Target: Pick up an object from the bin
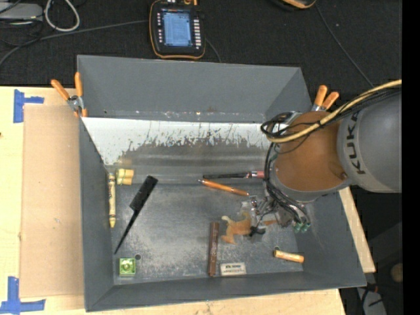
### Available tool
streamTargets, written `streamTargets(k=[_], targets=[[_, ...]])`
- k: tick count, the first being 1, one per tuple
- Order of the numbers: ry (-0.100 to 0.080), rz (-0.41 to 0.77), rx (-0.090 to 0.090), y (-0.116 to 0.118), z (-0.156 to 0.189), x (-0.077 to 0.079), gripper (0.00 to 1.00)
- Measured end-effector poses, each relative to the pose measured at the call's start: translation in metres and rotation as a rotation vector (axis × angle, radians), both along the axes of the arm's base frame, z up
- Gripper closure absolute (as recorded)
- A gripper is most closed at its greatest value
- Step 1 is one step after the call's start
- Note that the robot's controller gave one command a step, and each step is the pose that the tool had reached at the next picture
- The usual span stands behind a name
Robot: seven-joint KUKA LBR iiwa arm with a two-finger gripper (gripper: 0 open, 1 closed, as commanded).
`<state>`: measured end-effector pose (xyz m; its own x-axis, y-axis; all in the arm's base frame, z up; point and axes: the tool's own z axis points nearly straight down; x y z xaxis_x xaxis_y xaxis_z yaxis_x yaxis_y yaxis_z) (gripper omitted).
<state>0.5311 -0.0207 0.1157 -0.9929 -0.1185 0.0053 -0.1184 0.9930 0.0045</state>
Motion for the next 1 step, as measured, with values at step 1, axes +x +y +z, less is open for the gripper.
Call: streamTargets(k=[1], targets=[[0.002, 0.002, 0.000, 0.0004, 0.0047, -0.0006, 1.00]])
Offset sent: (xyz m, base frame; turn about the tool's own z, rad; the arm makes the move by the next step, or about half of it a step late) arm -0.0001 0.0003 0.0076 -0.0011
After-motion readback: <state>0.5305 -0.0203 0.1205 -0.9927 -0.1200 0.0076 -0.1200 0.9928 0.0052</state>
